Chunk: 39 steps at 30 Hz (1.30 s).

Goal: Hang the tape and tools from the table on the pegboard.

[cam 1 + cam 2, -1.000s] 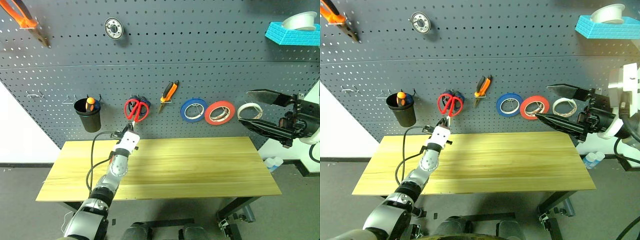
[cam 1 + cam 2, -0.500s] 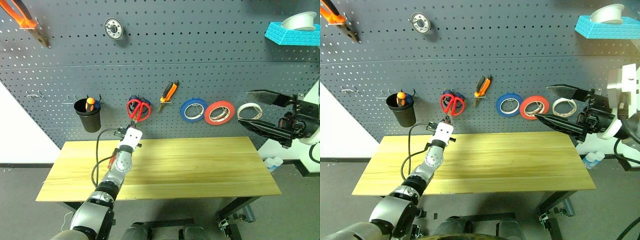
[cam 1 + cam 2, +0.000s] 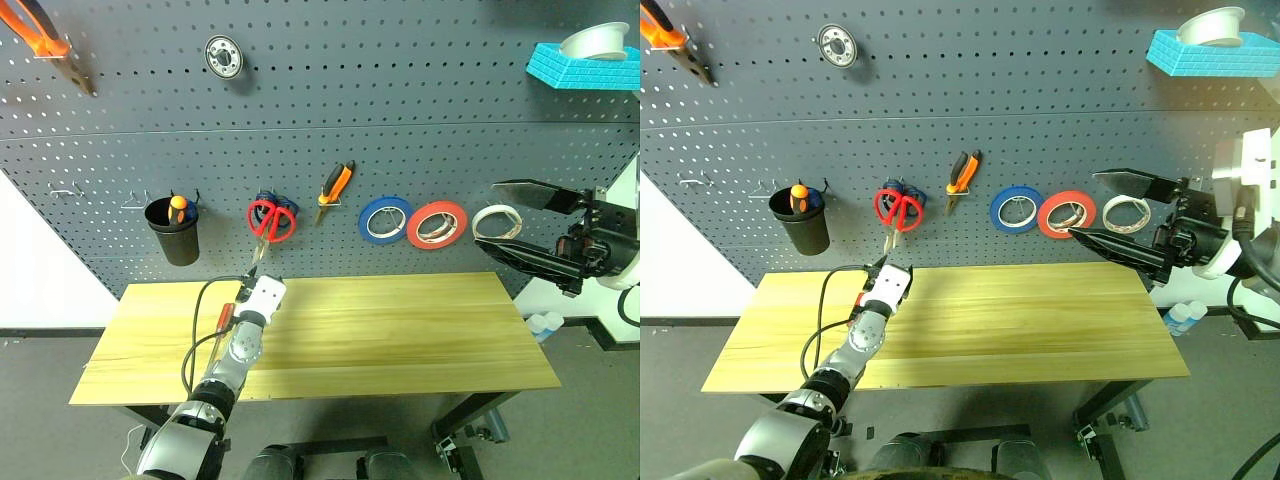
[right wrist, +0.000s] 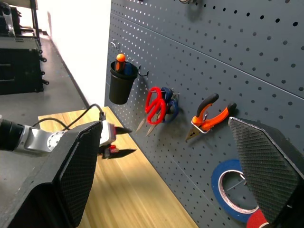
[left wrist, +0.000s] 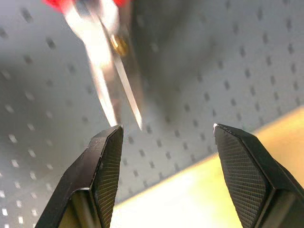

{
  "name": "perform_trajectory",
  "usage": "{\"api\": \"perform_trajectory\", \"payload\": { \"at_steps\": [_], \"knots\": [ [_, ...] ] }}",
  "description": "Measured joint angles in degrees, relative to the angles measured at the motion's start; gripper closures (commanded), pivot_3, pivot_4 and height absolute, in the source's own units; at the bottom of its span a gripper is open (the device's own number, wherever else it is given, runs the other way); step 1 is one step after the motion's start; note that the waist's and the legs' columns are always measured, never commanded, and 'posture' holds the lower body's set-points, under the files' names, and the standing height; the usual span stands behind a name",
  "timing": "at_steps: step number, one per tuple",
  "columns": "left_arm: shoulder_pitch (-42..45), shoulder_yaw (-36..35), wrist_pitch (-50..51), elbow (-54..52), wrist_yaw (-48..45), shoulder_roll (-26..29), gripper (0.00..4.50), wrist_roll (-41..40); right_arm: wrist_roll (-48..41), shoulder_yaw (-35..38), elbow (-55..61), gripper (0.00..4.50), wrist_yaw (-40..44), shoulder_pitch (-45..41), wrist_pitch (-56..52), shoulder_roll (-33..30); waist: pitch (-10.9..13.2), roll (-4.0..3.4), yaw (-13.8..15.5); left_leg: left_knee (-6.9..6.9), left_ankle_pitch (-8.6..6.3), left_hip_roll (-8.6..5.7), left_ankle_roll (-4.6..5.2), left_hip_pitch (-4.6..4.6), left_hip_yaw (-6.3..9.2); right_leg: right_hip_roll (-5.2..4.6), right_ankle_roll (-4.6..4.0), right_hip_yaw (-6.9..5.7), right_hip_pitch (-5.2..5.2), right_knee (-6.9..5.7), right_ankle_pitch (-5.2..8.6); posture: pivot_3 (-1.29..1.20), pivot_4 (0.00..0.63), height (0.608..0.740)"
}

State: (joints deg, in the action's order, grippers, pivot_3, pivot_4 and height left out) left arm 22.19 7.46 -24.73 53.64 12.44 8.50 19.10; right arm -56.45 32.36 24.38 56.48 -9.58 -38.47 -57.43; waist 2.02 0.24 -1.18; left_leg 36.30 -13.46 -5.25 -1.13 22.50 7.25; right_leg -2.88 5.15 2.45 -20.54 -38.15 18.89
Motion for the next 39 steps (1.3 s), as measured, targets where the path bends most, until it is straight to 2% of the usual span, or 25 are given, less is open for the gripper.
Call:
{"api": "perform_trajectory", "payload": {
  "at_steps": [6,13,22,32,39],
  "knots": [
    [-6.4,-0.9,11.1,-7.7,-3.2,3.1,1.33,-1.1,0.1,0.0,0.2,0.0,-0.1,1.0,0.0,0.2,0.0,-0.01,0.1,0.01,-0.01,0.0,0.0,0.0,0.0,-0.02,0.0,0.02,0.0,0.0,0.0,-0.14,0.0,0.717],
    [-9.6,-5.4,27.2,-19.7,-8.7,2.5,1.33,-7.4,1.2,-0.6,0.1,0.0,-0.1,1.2,0.2,0.9,0.0,-0.01,0.2,0.01,-0.01,0.0,0.0,0.0,0.0,-0.02,-0.01,0.02,0.01,0.0,0.01,-0.12,0.0,0.717],
    [-4.8,-10.4,46.8,-22.5,-13.7,3.0,1.33,-14.5,2.1,-1.6,0.2,0.0,0.0,1.5,0.2,1.4,0.0,0.0,0.2,0.01,-0.01,0.0,0.0,0.0,0.0,-0.01,-0.01,0.01,0.01,0.01,0.01,-0.13,0.0,0.717],
    [0.2,-11.5,66.9,-22.8,-19.0,9.3,1.33,-17.2,2.3,-1.3,0.9,0.0,-0.3,4.4,0.2,1.4,0.0,0.03,0.0,0.01,-0.01,0.0,0.0,0.0,0.02,-0.02,-0.02,0.02,0.0,0.01,0.01,-0.13,0.0,0.717],
    [4.7,-11.7,73.4,-21.2,-22.7,12.1,1.33,-19.0,2.1,-1.3,1.5,0.0,-1.0,5.1,0.1,1.7,0.0,0.04,0.1,-0.01,-0.02,0.0,-0.01,0.0,0.01,-0.03,-0.02,0.03,0.0,0.03,0.01,-0.14,0.0,0.717]
  ]
}}
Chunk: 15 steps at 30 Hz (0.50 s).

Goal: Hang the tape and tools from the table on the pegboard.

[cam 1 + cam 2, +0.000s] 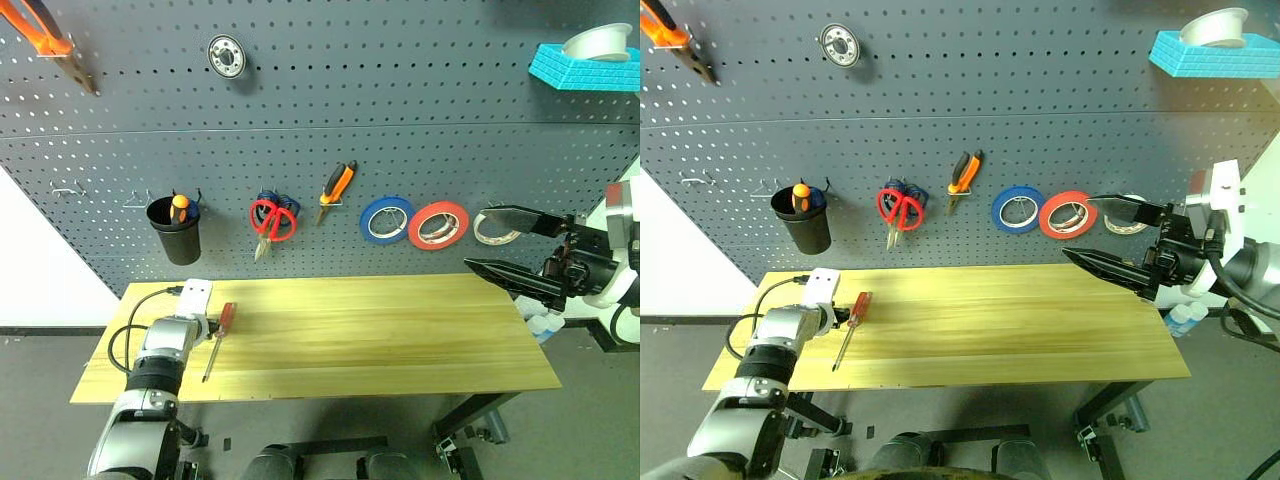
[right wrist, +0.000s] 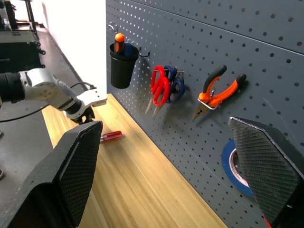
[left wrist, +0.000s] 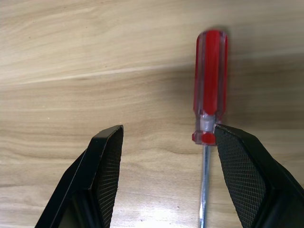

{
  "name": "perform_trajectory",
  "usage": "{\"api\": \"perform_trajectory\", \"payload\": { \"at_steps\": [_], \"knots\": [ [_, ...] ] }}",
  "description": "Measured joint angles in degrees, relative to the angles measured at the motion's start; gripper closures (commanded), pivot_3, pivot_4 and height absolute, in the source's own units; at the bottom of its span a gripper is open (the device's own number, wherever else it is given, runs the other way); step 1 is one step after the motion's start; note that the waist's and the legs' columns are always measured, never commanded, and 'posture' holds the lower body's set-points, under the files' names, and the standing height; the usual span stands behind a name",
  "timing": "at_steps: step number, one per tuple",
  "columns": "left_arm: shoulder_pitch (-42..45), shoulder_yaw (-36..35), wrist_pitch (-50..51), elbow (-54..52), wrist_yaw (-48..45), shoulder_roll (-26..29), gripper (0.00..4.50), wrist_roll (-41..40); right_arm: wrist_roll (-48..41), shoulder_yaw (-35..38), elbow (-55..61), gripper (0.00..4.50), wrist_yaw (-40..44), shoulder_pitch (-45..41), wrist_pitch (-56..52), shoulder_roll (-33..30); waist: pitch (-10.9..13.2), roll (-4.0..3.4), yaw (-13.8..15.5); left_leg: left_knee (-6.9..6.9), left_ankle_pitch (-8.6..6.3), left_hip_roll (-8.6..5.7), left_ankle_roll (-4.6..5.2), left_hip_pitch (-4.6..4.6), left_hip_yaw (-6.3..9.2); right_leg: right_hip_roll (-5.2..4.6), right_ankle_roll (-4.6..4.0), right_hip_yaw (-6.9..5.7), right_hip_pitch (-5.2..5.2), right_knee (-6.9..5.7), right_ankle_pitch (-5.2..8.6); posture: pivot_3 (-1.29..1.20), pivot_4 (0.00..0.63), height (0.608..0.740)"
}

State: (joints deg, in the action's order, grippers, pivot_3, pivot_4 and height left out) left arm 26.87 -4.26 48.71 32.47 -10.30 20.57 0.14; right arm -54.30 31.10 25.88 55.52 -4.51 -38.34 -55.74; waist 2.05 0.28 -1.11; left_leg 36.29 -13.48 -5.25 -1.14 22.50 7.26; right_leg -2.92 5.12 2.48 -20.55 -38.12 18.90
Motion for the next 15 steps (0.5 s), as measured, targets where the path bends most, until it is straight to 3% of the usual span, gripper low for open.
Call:
{"api": "perform_trajectory", "payload": {
  "at_steps": [15],
  "knots": [
    [5.9,0.0,-4.3,17.8,-2.1,-1.0,1.33,-2.1,-1.1,1.6,1.0,0.0,-0.1,1.0,-1.3,-0.3,0.0,0.07,-0.2,-0.04,0.0,0.0,0.0,0.1,0.0,-0.02,0.0,0.01,-0.1,0.03,0.0,-0.18,0.0,0.717]
  ]
}}
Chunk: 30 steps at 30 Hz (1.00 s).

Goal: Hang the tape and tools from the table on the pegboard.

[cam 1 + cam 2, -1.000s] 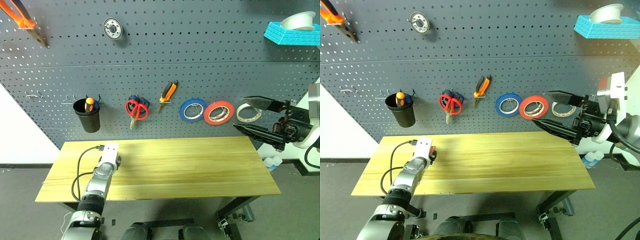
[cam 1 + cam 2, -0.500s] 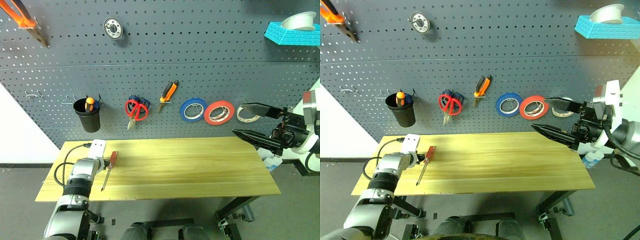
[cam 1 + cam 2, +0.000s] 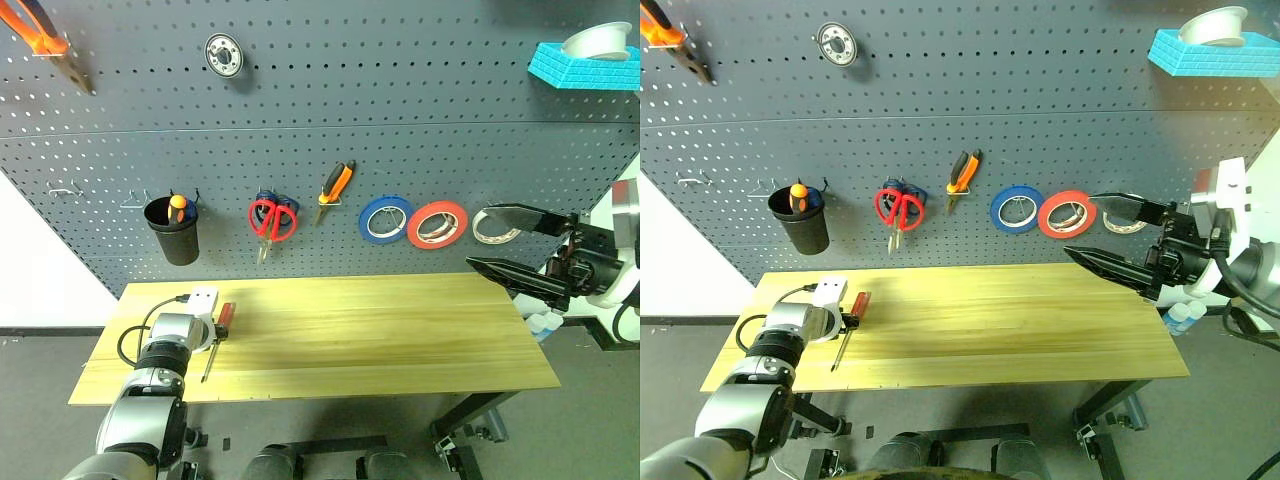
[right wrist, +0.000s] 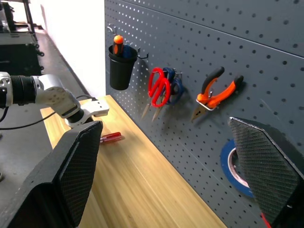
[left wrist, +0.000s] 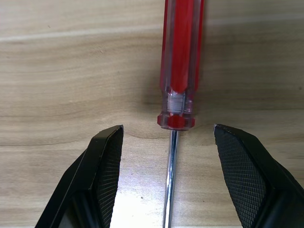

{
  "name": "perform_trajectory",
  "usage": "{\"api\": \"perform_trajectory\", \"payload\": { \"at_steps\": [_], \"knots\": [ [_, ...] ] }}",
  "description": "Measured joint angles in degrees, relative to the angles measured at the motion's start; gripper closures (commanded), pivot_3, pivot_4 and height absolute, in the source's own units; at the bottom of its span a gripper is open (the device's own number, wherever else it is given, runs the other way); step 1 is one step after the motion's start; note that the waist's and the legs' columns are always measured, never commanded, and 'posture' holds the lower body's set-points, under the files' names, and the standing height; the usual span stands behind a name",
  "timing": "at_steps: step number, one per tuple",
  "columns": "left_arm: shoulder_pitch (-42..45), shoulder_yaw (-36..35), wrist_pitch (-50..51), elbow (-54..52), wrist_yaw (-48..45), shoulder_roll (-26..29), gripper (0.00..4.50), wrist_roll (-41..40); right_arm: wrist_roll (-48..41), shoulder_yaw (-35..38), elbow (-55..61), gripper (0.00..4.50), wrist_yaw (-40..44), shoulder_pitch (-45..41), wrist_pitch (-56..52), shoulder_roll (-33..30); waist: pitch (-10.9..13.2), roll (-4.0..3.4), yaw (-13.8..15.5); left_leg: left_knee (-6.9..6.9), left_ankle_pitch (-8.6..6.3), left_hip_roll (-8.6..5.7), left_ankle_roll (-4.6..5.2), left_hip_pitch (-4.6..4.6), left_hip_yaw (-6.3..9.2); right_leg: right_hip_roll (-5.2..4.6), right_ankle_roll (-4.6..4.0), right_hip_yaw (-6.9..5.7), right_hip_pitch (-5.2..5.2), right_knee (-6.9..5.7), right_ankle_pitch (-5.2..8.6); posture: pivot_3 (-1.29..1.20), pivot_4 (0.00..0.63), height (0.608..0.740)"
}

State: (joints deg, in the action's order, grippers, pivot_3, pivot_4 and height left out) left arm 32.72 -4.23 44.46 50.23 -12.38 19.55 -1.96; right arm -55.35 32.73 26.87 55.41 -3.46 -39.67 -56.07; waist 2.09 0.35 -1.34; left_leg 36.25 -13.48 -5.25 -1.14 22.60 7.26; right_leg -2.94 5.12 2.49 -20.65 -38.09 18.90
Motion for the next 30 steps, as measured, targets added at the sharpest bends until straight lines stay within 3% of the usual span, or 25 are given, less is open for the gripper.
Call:
{"api": "perform_trajectory", "payload": {
  "at_steps": [15,30],
  "knots": [
    [5.9,-1.1,-8.4,12.0,-1.7,2.8,1.33,0.0,-0.1,2.2,0.5,0.0,0.3,1.3,-2.2,-1.3,0.0,0.03,-2.7,0.06,0.01,-0.01,0.0,0.5,0.0,-0.02,0.02,-0.01,-0.45,-0.05,-0.02,-0.2,0.0,0.717],
    [5.1,-3.4,-11.1,17.4,-3.5,2.4,1.33,-1.6,-0.9,4.2,0.5,0.0,1.3,2.6,-4.5,-1.9,-0.1,0.06,-3.0,0.17,0.01,-0.01,0.01,0.71,0.0,-0.02,0.03,-0.01,-0.67,-0.12,-0.04,-0.23,0.0,0.717]
  ]
}}
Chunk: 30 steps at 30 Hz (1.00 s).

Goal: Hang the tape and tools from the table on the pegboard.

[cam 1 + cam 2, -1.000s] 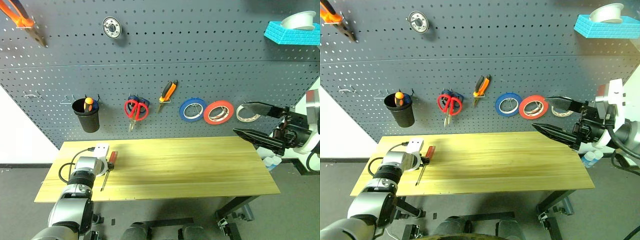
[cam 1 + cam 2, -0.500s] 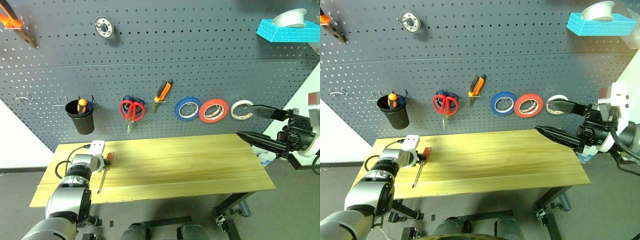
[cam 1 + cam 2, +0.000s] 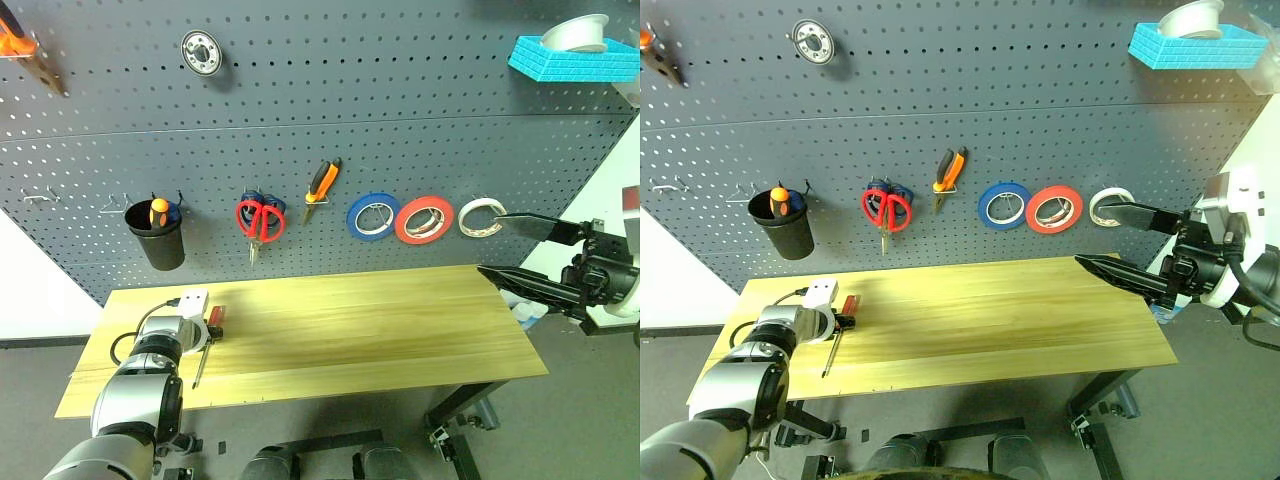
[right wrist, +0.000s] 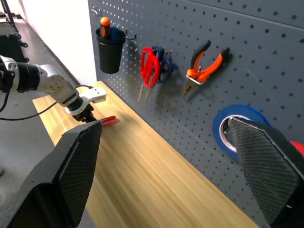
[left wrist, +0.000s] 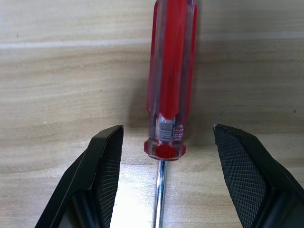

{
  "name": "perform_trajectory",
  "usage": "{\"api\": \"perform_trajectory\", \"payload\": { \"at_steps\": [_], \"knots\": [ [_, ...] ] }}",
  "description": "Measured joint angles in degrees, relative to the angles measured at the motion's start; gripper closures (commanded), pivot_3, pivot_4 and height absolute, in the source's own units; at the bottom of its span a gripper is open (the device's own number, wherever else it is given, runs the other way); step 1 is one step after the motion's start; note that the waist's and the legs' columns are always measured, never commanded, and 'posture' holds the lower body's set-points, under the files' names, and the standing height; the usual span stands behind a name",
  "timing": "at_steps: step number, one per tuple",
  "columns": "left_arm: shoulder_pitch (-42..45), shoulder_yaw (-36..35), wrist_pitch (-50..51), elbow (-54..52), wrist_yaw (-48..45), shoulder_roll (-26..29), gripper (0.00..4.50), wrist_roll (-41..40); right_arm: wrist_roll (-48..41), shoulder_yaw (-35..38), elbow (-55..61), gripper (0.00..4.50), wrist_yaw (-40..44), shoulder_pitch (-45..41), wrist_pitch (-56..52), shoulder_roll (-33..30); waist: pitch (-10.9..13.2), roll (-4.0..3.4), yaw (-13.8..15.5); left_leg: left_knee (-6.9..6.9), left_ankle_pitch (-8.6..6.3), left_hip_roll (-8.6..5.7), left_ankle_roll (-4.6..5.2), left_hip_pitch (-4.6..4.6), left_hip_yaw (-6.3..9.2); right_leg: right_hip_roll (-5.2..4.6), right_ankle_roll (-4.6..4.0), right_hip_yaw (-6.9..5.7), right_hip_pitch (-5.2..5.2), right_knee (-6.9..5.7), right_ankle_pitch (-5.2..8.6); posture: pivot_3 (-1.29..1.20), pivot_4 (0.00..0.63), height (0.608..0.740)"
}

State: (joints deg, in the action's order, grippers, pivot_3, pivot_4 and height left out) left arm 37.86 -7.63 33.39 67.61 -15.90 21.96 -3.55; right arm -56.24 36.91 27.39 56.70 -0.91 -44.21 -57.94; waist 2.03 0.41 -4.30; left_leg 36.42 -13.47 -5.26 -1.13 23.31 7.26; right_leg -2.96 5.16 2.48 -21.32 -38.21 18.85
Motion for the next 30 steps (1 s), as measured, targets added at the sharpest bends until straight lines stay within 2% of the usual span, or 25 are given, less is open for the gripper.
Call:
{"api": "perform_trajectory", "payload": {
  "at_steps": [11,21,30],
  "knots": [
    [0.0,-1.2,-3.7,3.7,-0.2,0.6,1.33,-0.6,-0.3,0.5,-0.6,0.0,0.9,0.0,-1.6,-2.2,0.0,-0.01,-0.7,0.05,-0.01,0.0,0.01,0.03,0.0,-0.02,0.01,-0.01,0.0,-0.01,-0.01,-0.26,0.0,0.717],
    [0.1,-2.2,-5.4,4.8,-0.8,0.6,1.33,-0.7,-0.3,2.3,-0.7,0.0,1.7,0.2,-3.1,-3.3,0.0,-0.02,-3.1,0.13,-0.02,-0.01,0.04,0.05,0.0,-0.03,0.04,-0.02,0.02,-0.04,-0.02,-0.29,0.009,0.717],
    [0.1,-2.4,-5.5,5.1,-0.4,0.5,1.33,-0.7,-0.3,3.0,-0.7,0.0,1.7,0.6,-4.3,-3.7,-0.1,-0.04,-3.3,0.3,-0.05,-0.01,0.07,0.07,0.01,-0.02,0.06,-0.02,0.03,-0.12,-0.03,-0.29,0.011,0.717]
  ]
}}
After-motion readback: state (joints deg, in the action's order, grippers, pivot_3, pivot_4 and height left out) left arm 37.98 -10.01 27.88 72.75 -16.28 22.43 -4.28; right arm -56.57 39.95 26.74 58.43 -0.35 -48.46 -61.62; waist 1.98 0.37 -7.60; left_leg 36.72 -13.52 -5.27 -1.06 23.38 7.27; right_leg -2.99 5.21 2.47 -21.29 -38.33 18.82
